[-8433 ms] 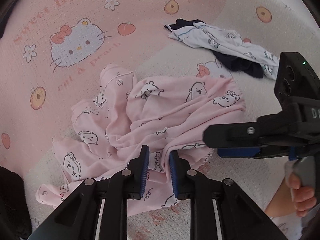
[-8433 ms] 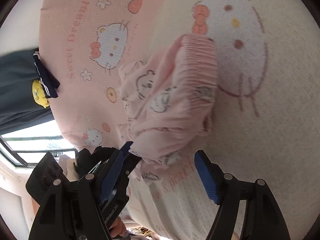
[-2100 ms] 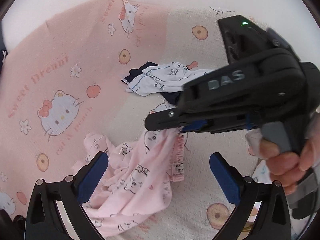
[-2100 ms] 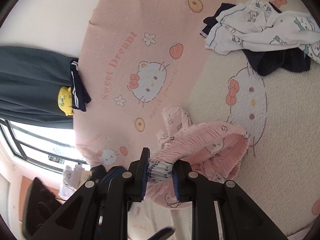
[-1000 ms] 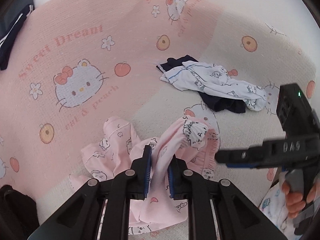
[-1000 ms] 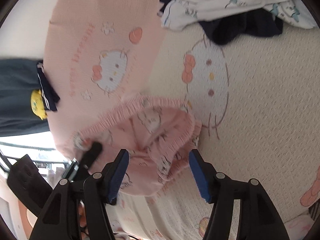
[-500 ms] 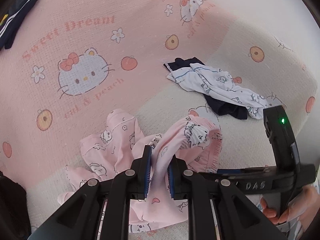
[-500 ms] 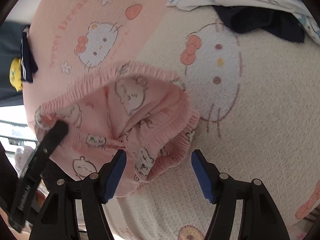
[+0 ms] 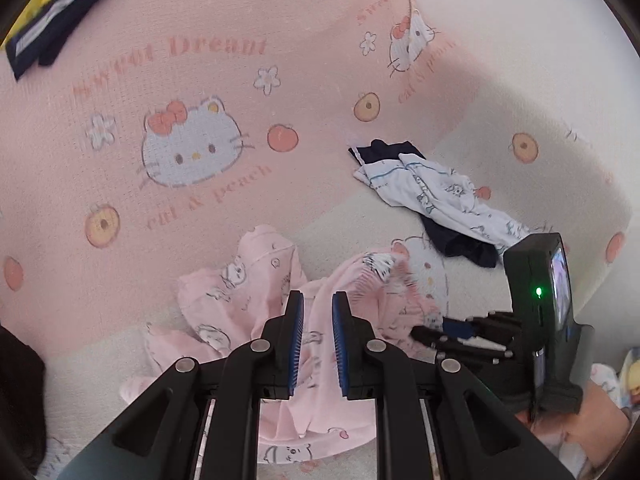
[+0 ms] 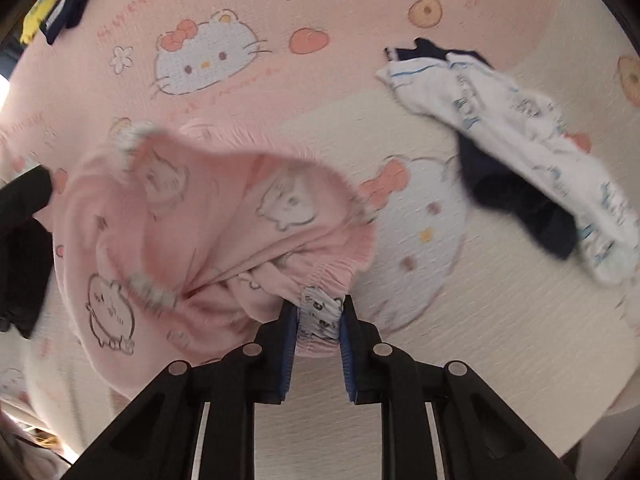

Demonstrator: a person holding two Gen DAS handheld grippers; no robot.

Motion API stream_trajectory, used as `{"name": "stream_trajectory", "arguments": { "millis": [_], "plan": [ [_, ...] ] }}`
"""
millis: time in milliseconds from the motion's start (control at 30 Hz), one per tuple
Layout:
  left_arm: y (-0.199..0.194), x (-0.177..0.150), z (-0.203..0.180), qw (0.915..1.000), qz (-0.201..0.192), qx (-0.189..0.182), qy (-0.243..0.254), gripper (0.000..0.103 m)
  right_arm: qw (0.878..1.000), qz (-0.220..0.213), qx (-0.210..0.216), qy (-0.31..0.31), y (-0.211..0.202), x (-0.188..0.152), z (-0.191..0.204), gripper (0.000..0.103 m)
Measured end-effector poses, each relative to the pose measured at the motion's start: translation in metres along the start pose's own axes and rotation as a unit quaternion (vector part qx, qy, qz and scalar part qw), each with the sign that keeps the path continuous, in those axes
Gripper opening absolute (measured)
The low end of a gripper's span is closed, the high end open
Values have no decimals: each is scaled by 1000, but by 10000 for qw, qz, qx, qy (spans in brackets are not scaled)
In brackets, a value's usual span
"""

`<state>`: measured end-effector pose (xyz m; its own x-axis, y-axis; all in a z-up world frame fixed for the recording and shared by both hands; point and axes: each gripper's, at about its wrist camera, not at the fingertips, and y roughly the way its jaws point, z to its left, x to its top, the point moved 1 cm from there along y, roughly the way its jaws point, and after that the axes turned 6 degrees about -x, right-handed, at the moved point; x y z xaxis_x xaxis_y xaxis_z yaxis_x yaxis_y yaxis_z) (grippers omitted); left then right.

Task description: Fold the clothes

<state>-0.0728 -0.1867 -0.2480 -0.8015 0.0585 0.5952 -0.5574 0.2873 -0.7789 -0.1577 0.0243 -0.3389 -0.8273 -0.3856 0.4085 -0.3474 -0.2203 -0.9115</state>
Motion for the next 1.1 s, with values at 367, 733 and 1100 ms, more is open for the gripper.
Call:
{"name": "stream_trajectory", "arguments": {
  "millis": [367, 733, 1100],
  "plan": [
    [22, 9, -13, 9988, 482, -130, -17, 68, 9988, -328, 57, 364, -5, 10, -24, 18],
    [49, 29, -47, 9960, 851, 35, 251, 69, 9913, -81, 432, 1238, 2, 5, -29, 18],
    [88, 27, -57, 9893, 1260, 616, 399, 69, 9817, -3, 449, 1851, 5, 1, -33, 18]
  ]
}}
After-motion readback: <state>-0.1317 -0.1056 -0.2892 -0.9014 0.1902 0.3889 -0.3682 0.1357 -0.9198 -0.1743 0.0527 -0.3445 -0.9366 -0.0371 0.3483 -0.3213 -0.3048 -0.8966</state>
